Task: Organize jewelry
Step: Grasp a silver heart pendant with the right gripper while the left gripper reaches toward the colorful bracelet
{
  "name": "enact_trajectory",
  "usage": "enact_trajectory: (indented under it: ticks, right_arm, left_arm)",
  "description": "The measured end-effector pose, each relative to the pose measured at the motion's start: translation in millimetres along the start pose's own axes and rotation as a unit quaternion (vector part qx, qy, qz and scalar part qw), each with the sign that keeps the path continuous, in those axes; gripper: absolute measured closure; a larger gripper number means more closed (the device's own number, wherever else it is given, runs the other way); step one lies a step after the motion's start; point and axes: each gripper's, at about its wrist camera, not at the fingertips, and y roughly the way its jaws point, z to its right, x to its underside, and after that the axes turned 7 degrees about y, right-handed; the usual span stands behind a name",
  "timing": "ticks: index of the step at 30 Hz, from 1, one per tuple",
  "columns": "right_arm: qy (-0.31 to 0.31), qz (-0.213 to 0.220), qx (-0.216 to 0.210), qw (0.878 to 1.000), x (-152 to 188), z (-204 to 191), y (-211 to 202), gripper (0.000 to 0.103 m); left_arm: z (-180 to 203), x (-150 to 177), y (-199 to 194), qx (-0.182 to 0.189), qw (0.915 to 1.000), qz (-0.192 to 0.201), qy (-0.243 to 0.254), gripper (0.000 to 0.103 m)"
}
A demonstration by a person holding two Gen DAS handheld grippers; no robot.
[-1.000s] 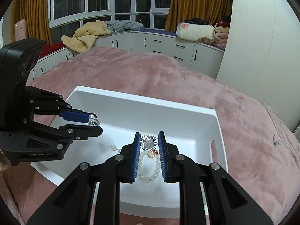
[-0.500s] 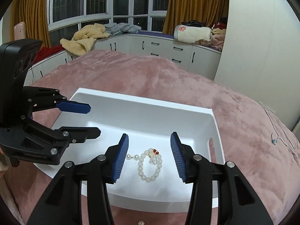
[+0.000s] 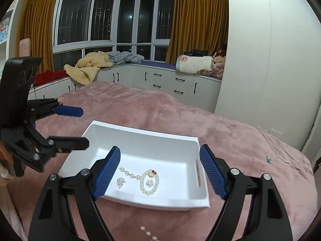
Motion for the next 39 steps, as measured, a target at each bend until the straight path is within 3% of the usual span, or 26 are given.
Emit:
enact_trajectory:
  ticks: [6,14,24,32,39]
  right_arm:
    - [-0.01,0.0,0.008,1.0,15.8,7.6,-34.9,0.023]
    - [-0.053,-0.042,-0.01,0.998,64.2,8.1,-65.6,0.023]
    - [-0.106,-0.143,-0.062,0.982,154.8,-5.6,-74.6,0.03]
    - [-0.112,-0.203,-0.092,0.968,206.6,-18.7,-63.3,0.034]
    - [-0.122,-0.24,-0.089,0.959,232.4,-25.1,-48.1,0.035]
  left_arm:
    - [38.8,-3.5,-27.2,0.019,0.9981,0.029,0.05,0.01]
    - [78.9,17.1,-45.4,0.066,0.9927,0.037,0.094,0.009]
    - [119.6,74.9,-18.3,0.14,0.9825,-0.006,0.123,0.009]
    - [139.9,105.9,21.0,0.165,0.9781,-0.061,0.111,0.009]
    - [155.1,128.2,55.4,0.169,0.9734,-0.105,0.114,0.01]
